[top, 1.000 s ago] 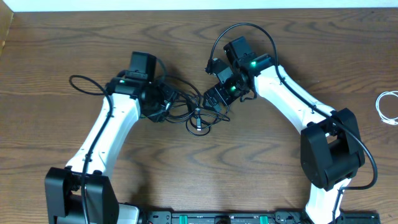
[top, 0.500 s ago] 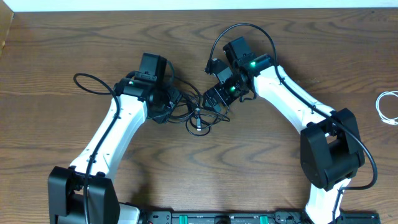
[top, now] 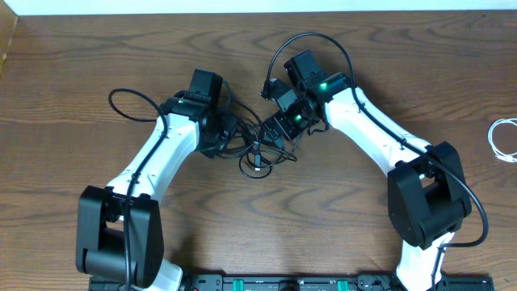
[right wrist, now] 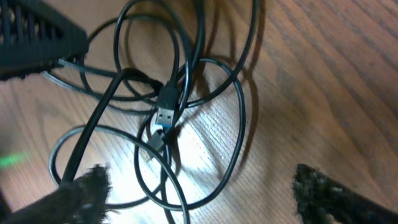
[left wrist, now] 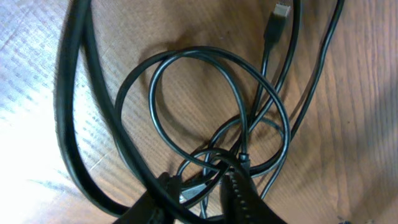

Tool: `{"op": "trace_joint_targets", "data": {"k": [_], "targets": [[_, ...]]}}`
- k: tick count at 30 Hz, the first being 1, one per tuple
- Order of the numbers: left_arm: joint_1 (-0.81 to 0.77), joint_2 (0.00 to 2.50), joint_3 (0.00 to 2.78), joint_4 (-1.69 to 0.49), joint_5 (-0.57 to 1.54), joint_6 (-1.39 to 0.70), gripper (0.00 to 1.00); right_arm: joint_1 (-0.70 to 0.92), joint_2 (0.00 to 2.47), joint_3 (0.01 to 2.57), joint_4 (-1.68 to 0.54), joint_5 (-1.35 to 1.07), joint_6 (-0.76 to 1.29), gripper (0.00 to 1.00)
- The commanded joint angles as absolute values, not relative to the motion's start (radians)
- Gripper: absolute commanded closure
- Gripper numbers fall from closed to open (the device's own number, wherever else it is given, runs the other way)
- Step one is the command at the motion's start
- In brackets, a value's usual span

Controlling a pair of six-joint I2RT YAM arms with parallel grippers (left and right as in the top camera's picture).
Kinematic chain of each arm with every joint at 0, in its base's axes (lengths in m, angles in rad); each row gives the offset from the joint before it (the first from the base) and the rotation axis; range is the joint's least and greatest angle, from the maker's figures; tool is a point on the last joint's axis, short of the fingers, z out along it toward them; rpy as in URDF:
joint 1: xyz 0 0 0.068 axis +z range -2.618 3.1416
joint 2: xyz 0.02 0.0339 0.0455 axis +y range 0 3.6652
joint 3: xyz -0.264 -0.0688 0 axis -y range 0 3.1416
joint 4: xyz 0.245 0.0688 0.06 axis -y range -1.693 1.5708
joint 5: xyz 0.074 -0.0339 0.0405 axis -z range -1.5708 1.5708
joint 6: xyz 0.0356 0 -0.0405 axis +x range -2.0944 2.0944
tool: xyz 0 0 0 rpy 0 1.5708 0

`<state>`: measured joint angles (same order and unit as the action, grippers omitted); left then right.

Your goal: Untangle cables

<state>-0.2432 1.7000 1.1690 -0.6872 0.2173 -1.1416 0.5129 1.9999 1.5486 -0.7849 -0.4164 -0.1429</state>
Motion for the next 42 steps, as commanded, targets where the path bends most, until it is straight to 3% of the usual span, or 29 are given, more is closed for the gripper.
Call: {"op": "trace_joint_targets", "data": {"k": [1, 7, 12, 23, 27, 31, 34, 36, 37, 39, 42], "targets": [[-0.239, 1.698, 1.167, -0.686, 0.197, -1.142, 0.79, 0.522, 1.978, 1.542, -0.776, -0.516, -0.156, 0.15], [-0.239, 1.698, 1.167, -0.702, 0.197, -1.138, 0.92, 0.523, 1.937, 1.542, -0.770, -0.646, -0.257, 0.13], [-0.239, 1.699, 1.167, -0.702, 0.197, -1.120, 0.92, 0.532, 1.937, 1.542, -0.794, -0.647, -0.268, 0.01], [-0.239, 1.699, 1.167, -0.710, 0.196, -1.119, 0.92, 0.610, 1.937, 1.541, -0.798, -0.624, -0.270, 0.01], [-0.239, 1.699, 1.167, -0.715, 0.196, -1.119, 0.92, 0.644, 1.938, 1.541, -0.813, -0.516, -0.270, 0.16], [-0.239, 1.699, 1.167, -0.717, 0.196, -1.119, 0.92, 0.672, 1.938, 1.531, -0.830, -0.401, -0.270, 0.42], [-0.239, 1.699, 1.167, -0.717, 0.197, -1.119, 0.92, 0.685, 1.938, 1.505, -0.815, -0.395, -0.270, 0.47], [-0.239, 1.699, 1.167, -0.717, 0.197, -1.119, 0.92, 0.689, 1.938, 1.480, -0.797, -0.393, -0.270, 0.56], [-0.239, 1.698, 1.167, -0.720, 0.202, -1.119, 0.92, 0.689, 1.938, 1.468, -0.787, -0.385, -0.269, 0.65], [-0.236, 1.687, 1.167, -0.727, 0.253, -1.119, 0.92, 0.688, 1.938, 1.444, -0.762, -0.331, -0.237, 0.99], [-0.228, 1.641, 1.169, -0.712, 0.297, -1.119, 0.93, 0.686, 1.938, 1.411, -0.717, -0.186, -0.157, 0.99]]}}
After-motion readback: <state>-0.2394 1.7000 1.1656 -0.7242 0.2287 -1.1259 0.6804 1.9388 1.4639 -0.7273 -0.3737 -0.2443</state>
